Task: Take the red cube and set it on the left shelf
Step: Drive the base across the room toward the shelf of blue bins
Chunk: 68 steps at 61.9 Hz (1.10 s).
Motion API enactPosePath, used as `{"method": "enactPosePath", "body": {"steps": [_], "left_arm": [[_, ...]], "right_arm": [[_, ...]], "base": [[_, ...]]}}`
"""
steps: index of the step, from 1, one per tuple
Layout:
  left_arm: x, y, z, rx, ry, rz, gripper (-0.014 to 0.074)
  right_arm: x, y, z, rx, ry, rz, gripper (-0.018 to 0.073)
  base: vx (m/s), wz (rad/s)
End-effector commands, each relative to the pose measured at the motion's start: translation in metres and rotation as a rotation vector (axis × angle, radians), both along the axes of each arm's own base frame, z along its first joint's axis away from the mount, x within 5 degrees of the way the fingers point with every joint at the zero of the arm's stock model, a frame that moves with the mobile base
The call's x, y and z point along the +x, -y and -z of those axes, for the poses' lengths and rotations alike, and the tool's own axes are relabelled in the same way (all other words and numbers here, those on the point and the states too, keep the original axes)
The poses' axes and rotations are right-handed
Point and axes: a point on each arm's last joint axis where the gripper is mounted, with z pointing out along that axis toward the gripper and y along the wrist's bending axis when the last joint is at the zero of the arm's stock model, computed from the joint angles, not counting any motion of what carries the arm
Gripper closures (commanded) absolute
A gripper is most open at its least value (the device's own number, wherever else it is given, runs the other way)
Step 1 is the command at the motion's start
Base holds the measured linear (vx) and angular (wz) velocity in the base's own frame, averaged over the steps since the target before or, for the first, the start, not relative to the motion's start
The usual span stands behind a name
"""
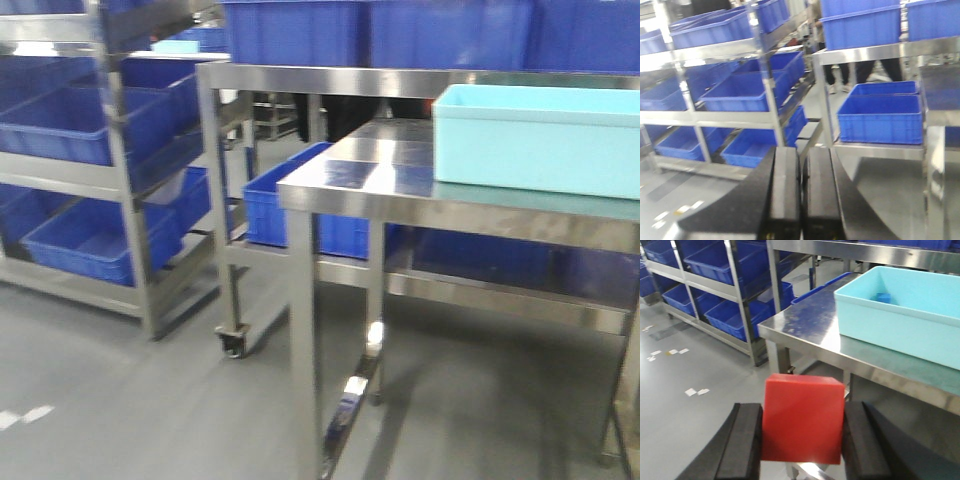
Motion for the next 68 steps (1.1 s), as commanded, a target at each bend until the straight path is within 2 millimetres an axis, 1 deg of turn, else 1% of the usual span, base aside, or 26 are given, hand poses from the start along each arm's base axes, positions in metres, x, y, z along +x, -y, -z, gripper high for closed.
{"method": "enactPosePath", "body": {"steps": [1,39,68], "left_arm": [[0.0,0.0,-0.0009,-0.005,0.072,0.001,0.0491],[0.0,0.0,-0.0009,-0.005,0.072,0.001,0.0491],[0.0,0.0,-0.0009,-0.005,0.072,0.001,0.0491]], "right_arm": [[0.0007,-0.0002,-0.0176,0.016,0.121,-0.002,0.0502],[0.0007,-0.0002,-0.0176,0.016,0.121,-0.002,0.0502],[0.0007,-0.0002,-0.0176,0.016,0.121,-0.002,0.0502]], "base": [[-0.23,0.22],[-0.18,0.4],[-0.09,0.38]]}}
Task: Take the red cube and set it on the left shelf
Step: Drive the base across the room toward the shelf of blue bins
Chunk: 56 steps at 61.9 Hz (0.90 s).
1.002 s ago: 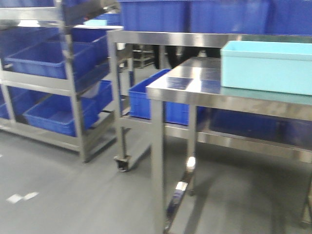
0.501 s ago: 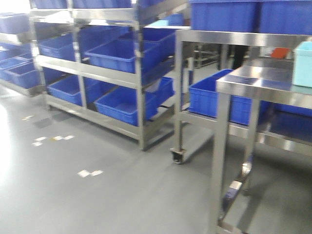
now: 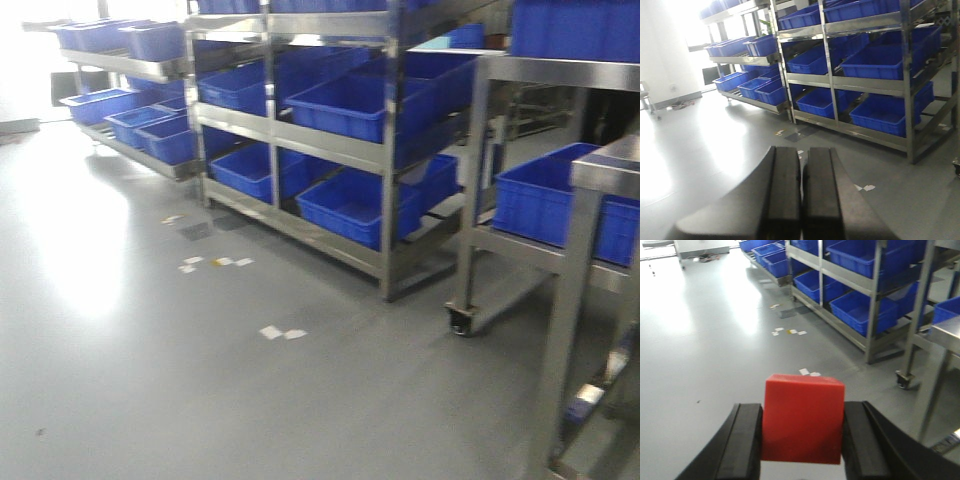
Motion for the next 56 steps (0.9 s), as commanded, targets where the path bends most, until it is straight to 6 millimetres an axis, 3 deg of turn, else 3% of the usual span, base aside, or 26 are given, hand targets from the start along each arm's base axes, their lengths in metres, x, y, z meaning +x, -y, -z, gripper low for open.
{"method": "enactPosePath", "body": {"steps": [1,56], "left_arm": [[0.0,0.0,-0.0009,-0.005,0.072,0.001,0.0491],[0.0,0.0,-0.0009,-0.005,0.072,0.001,0.0491]], "right_arm": [[0.001,-0.0002,-0.0174,0.016,0.119,-0.002,0.0502],[0.001,-0.0002,-0.0174,0.016,0.119,-0.002,0.0502]], "base": [[-0.01,1.0],[0.13,0.46]]}}
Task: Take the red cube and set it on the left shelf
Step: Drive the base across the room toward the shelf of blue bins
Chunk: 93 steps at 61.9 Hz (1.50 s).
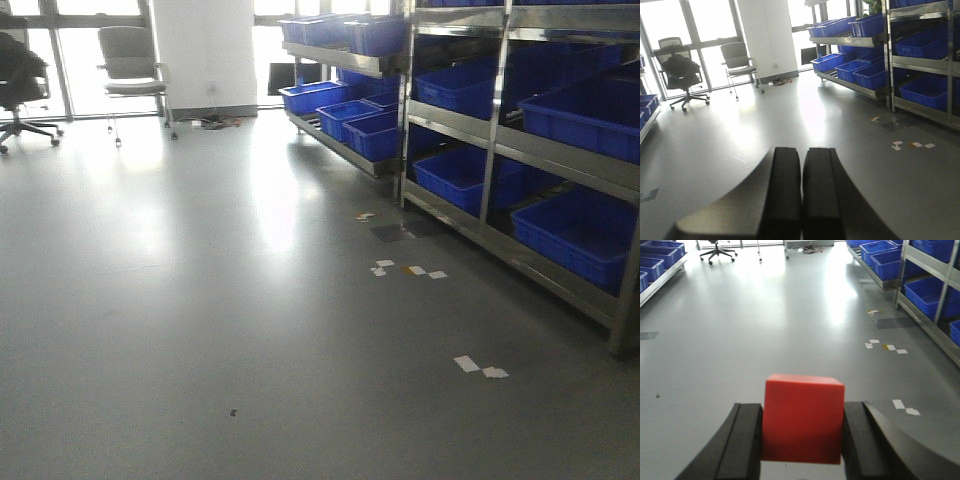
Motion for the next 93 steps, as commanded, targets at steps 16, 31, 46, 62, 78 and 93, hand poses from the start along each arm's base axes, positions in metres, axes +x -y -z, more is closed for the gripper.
{"method": "enactPosePath", "body": {"steps": [16,31,46,62,78,93], "left_arm": [[0.0,0.0,-0.0009,-0.005,0.072,0.001,0.0491],[0.0,0.0,-0.0009,-0.005,0.072,0.001,0.0491],[0.0,0.0,-0.0009,-0.005,0.072,0.001,0.0491],[0.0,0.0,-0.0009,-0.005,0.072,0.001,0.0491],[0.0,0.0,-0.0009,-0.005,0.072,0.001,0.0491],[0.0,0.0,-0.0009,-0.005,0.072,0.001,0.0491]], "right_arm": [[0.001,-0.0002,-0.018,0.016,0.121,-0.002,0.0502],[0.001,-0.0002,-0.018,0.016,0.121,-0.002,0.0502],[0.001,-0.0002,-0.018,0.016,0.121,-0.002,0.0502],[0.001,-0.0002,-0.018,0.016,0.121,-0.002,0.0502],[0.001,-0.0002,-0.018,0.016,0.121,-0.002,0.0502],[0.001,-0.0002,-0.018,0.016,0.121,-0.002,0.0502]], "base": [[0.32,0.31],[0.38,0.37],[0.43,0.39],[0.47,0.37],[0.5,0.32],[0.51,0.3]]}}
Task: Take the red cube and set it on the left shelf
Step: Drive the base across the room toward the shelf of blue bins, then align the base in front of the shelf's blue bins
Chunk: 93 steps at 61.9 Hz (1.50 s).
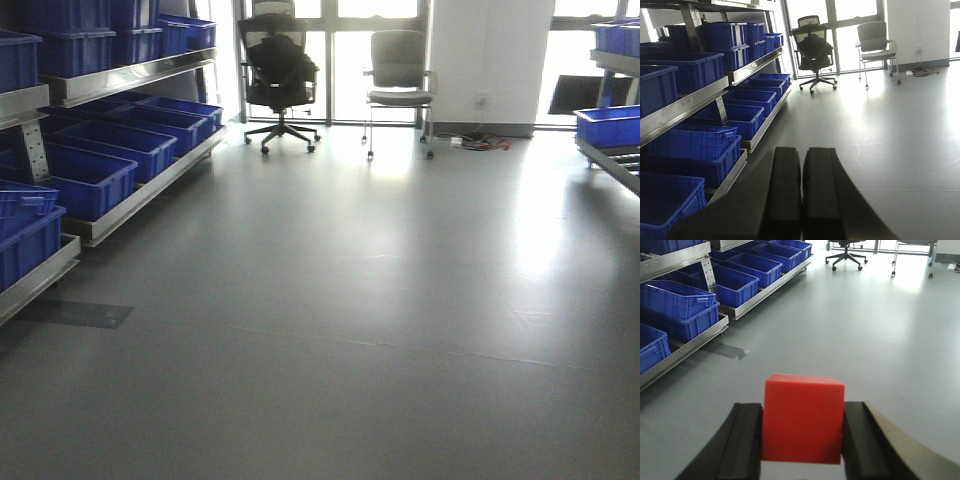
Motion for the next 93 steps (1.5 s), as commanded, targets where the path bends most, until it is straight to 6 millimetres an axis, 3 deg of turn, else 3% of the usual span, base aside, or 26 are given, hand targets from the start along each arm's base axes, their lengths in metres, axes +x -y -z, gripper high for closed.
{"method": "enactPosePath", "body": {"steps": [1,93], "left_arm": [[0.0,0.0,-0.0009,-0.005,0.072,0.001,0.0491],[0.0,0.0,-0.0009,-0.005,0.072,0.001,0.0491]], "right_arm": [[0.001,-0.0002,-0.018,0.016,0.121,-0.002,0.0502],[0.001,-0.0002,-0.018,0.016,0.121,-0.002,0.0502]], "base": [[0.53,0.31],[0.48,0.43]]}}
